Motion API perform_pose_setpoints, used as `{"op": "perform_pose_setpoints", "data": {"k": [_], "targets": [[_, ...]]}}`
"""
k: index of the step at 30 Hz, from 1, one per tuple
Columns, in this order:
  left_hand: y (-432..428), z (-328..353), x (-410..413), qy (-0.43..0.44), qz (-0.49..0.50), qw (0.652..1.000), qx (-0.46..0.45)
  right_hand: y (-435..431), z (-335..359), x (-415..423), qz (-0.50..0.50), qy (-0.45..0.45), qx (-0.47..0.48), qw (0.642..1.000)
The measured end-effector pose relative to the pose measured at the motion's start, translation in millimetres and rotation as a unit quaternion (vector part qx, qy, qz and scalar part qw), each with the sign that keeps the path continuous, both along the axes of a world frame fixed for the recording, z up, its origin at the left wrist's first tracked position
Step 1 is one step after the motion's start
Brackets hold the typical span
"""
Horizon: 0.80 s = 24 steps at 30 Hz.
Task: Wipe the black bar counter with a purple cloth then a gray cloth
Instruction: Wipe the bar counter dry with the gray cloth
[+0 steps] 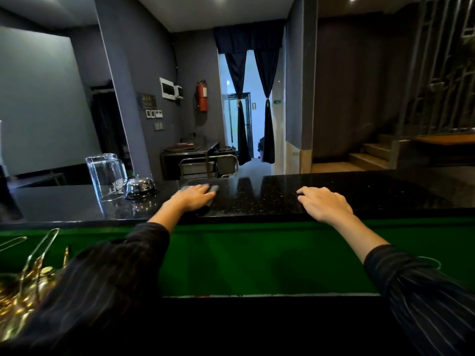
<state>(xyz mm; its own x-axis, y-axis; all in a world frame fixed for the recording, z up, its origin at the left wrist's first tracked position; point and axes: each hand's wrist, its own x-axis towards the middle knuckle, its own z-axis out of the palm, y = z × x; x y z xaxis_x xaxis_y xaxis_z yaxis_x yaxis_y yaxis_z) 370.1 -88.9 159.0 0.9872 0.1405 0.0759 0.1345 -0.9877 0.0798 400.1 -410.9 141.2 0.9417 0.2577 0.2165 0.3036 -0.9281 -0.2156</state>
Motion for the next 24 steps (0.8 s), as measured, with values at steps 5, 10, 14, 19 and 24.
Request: {"op": "perform_pose_setpoints", "data": {"k": [5, 10, 14, 19, 24], "targets": [[33, -7, -11, 0.009, 0.047, 0.999, 0.005, 7, -3, -1, -0.003, -0.013, -0.004, 1.000], [-49, -10, -9, -0.017, -0.033, 0.999, 0.001, 9, -5, -1, -0.003, -0.034, 0.020, 0.999], [-158, -10, -4, -0.034, -0.123, 0.992, 0.003, 6, -3, -7, 0.032, -0.015, 0.112, 0.993], [-222, -10, -5, -0.060, -0.196, 0.979, -0.008, -62, 14, -1, 0.029, -0.107, 0.173, 0.979], [-223, -5, 16, -0.020, -0.138, 0.990, -0.017, -185, -9, 14, -0.177, -0.033, -0.034, 0.983]]}}
